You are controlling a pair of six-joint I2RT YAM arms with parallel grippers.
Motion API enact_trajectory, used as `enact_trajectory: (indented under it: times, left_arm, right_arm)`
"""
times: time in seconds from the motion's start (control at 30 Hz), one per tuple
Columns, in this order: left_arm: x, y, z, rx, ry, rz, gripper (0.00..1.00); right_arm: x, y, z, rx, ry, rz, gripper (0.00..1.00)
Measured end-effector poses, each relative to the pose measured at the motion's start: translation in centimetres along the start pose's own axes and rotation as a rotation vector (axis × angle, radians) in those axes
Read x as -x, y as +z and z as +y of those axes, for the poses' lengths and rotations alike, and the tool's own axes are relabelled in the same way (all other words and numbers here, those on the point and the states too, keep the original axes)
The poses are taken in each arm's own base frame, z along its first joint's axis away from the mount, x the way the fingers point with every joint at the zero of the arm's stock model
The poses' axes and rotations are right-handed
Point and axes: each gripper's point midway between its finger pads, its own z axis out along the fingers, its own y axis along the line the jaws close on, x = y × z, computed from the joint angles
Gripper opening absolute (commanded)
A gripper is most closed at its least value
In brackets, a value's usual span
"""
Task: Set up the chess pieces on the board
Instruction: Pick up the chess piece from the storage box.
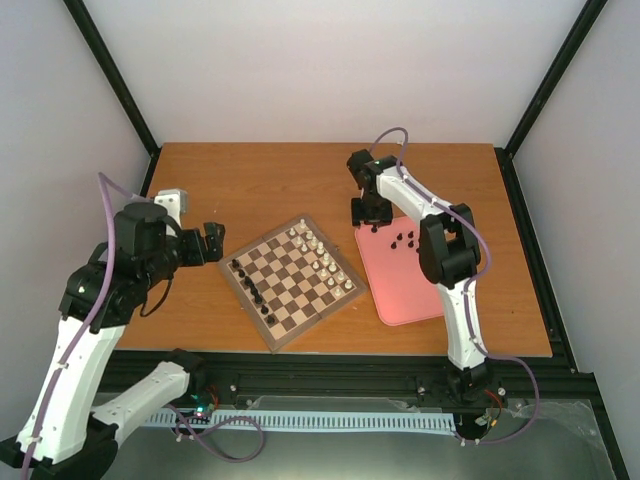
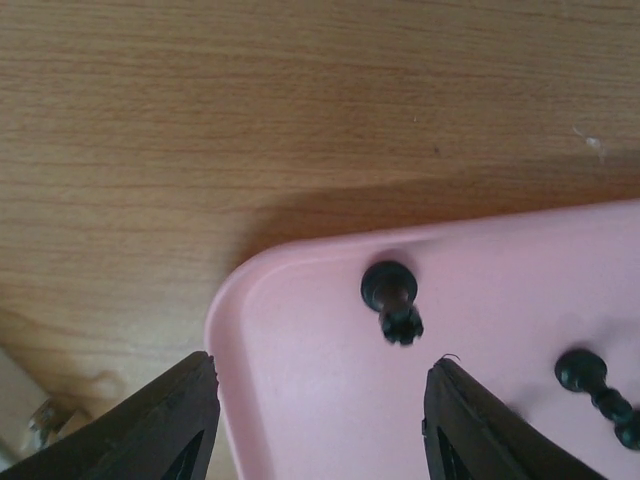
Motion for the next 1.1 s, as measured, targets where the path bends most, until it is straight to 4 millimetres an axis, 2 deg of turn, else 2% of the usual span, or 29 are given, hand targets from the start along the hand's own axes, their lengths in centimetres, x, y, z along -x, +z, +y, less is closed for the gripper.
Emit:
enact_trajectory:
  times: [0.2,0.33,0.57,0.87,1.1]
  left_arm:
    - [0.2,0.4,0.0,0.01,0.0,0.0,1.0]
    - [0.4,0.8,-0.1,0.013,-0.001,-0.001,1.0]
    - [0.4,1.9,-0.2,0.02,0.001,0.012,1.0]
    - [0.0,2.3,-0.1,0.024,-0.01,0.023,1.0]
    - [-0.2,2.4,0.0,0.026,-0.015,0.028,1.0]
  right_arm:
    - [0.4,1.7,-1.0,0.009,0.005,0.022,0.55]
    - [0.7,1.9,-1.6,0.01,0.004,0.025,0.46]
    - [1.1,2.3,-2.2,0.018,0.004,0.022,0.39]
    - [0.8,2.9,-2.1,0.032,-0.008,0.039,0.28]
    - [-0.2,3.8,-2.5,0.025,-0.009,0.072,0.2]
